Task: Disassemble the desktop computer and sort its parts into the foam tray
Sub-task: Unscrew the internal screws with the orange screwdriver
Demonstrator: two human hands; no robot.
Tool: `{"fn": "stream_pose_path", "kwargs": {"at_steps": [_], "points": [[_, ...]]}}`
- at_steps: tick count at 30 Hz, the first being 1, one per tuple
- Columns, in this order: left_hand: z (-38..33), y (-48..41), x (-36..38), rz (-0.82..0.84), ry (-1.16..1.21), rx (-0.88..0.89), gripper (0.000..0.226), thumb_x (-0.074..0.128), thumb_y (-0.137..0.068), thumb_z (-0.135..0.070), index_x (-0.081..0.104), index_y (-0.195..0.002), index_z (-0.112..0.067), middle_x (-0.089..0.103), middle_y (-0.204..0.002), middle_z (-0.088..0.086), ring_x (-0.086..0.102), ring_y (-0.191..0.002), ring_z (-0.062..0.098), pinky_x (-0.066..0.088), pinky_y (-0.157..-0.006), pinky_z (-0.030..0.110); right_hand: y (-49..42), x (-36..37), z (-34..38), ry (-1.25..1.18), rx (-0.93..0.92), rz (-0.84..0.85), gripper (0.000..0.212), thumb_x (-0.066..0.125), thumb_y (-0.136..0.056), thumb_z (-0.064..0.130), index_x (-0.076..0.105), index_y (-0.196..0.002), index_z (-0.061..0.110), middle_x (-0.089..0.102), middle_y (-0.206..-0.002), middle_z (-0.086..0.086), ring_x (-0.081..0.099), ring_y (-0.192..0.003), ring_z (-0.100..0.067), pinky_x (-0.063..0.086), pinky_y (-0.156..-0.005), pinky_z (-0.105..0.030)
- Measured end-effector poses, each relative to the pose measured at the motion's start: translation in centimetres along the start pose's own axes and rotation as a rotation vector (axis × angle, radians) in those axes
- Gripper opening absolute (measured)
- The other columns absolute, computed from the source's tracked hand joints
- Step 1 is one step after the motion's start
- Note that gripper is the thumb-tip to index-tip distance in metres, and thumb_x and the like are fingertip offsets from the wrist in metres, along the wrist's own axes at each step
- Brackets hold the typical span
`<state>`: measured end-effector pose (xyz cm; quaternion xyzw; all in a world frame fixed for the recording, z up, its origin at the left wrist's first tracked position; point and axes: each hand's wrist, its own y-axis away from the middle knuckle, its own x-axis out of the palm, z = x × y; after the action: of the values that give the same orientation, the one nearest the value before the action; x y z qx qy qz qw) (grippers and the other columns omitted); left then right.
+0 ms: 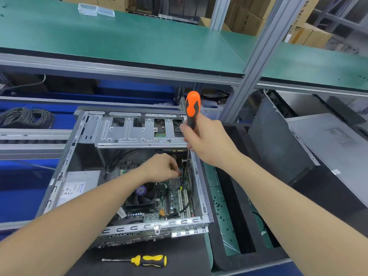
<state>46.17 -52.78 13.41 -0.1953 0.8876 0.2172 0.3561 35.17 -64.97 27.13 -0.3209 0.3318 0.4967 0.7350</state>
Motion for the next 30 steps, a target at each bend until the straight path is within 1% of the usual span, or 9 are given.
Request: {"fn": "stream_pose_path", "kwargs": {"at_steps": [3, 8, 12, 15, 18, 19, 23, 28, 30], "points": [[0.0, -0.7, 1.3, -0.068, -0.063, 0.008, 0.011, 0.073, -0.084, -0.028, 0.080, -0.092, -0.027, 0.071, -0.091, -0.011, 0.062, -0.075, 0.006, 0.044, -0.070, 0.022, -0.2, -0.5, 0.4, 0.007, -0.003, -0.022, 0.027, 0.048, -0.104, 0.043, 0.051, -0.096, 0.017, 0.071, -0.075, -0.007, 0.070, -0.067, -0.029, 0.059, -0.069, -0.049], [0.8, -0.9, 2.4, -0.105, -0.096, 0.002, 0.024, 0.082, -0.079, -0.034, 0.077, -0.102, -0.031, 0.067, -0.100, -0.005, 0.058, -0.076, 0.013, 0.045, -0.069, 0.026, -0.3, -2.1, 1.1, -0.005, -0.012, -0.060, 0.028, 0.049, -0.105, 0.039, 0.051, -0.097, 0.012, 0.072, -0.078, -0.012, 0.070, -0.067, -0.032, 0.059, -0.071, -0.050], [1.5, -1.2, 2.7, -0.104, -0.062, 0.005, 0.037, 0.087, -0.074, -0.048, 0.076, -0.106, -0.035, 0.069, -0.114, -0.002, 0.064, -0.095, 0.019, 0.054, -0.079, 0.032, -0.2, -3.1, 1.5, -0.022, -0.031, -0.099, 0.028, 0.049, -0.106, 0.035, 0.053, -0.097, 0.009, 0.073, -0.073, -0.007, 0.071, -0.059, -0.016, 0.060, -0.069, -0.042], [1.7, -1.2, 2.8, -0.097, -0.013, 0.016, 0.030, 0.088, -0.070, -0.053, 0.075, -0.095, -0.041, 0.066, -0.099, -0.008, 0.065, -0.086, 0.015, 0.050, -0.071, 0.028, -0.2, -3.7, 1.8, -0.058, -0.021, -0.110, 0.029, 0.049, -0.107, 0.036, 0.055, -0.100, 0.009, 0.074, -0.074, -0.003, 0.071, -0.056, -0.007, 0.061, -0.066, -0.038], [1.7, -1.2, 2.9, -0.100, -0.003, 0.024, 0.022, 0.087, -0.070, -0.056, 0.073, -0.081, -0.045, 0.061, -0.075, -0.018, 0.069, -0.069, 0.021, 0.050, -0.059, 0.025, -0.2, -4.0, 1.9, -0.072, -0.015, -0.120, 0.029, 0.050, -0.106, 0.036, 0.056, -0.101, 0.009, 0.074, -0.073, -0.001, 0.071, -0.056, -0.006, 0.058, -0.064, -0.034], [1.7, -1.2, 2.9, -0.107, -0.002, 0.027, 0.019, 0.087, -0.072, -0.056, 0.070, -0.075, -0.046, 0.061, -0.073, -0.019, 0.069, -0.065, 0.020, 0.048, -0.057, 0.024, -0.2, -4.0, 1.9, -0.071, -0.013, -0.123, 0.029, 0.050, -0.106, 0.036, 0.056, -0.101, 0.008, 0.074, -0.073, -0.001, 0.071, -0.056, -0.007, 0.057, -0.064, -0.033], [1.8, -1.1, 3.0, -0.100, -0.003, 0.047, 0.016, 0.084, -0.078, -0.053, 0.071, -0.075, -0.042, 0.075, -0.088, -0.014, 0.069, -0.070, 0.012, 0.054, -0.067, 0.027, -0.2, -4.3, 1.9, -0.082, -0.001, -0.132, 0.029, 0.050, -0.106, 0.035, 0.057, -0.099, 0.008, 0.074, -0.072, 0.000, 0.071, -0.056, -0.008, 0.058, -0.063, -0.032], [2.0, -0.6, 2.3, -0.047, -0.034, 0.080, 0.019, 0.077, -0.087, -0.048, 0.079, -0.093, -0.030, 0.078, -0.089, -0.001, 0.071, -0.082, 0.016, 0.054, -0.077, 0.028, 0.0, -4.6, 1.8, -0.109, 0.022, -0.142, 0.029, 0.051, -0.106, 0.035, 0.057, -0.100, 0.007, 0.074, -0.074, -0.001, 0.071, -0.055, -0.008, 0.058, -0.058, -0.022], [1.8, -0.2, 1.6, -0.035, -0.060, 0.096, 0.013, 0.072, -0.093, -0.040, 0.077, -0.090, -0.028, 0.076, -0.084, -0.001, 0.069, -0.077, 0.013, 0.054, -0.074, 0.029, 0.2, -4.7, 1.7, -0.112, 0.031, -0.145, 0.030, 0.051, -0.106, 0.034, 0.057, -0.102, 0.005, 0.075, -0.075, -0.002, 0.071, -0.055, -0.008, 0.058, -0.058, -0.022]]}}
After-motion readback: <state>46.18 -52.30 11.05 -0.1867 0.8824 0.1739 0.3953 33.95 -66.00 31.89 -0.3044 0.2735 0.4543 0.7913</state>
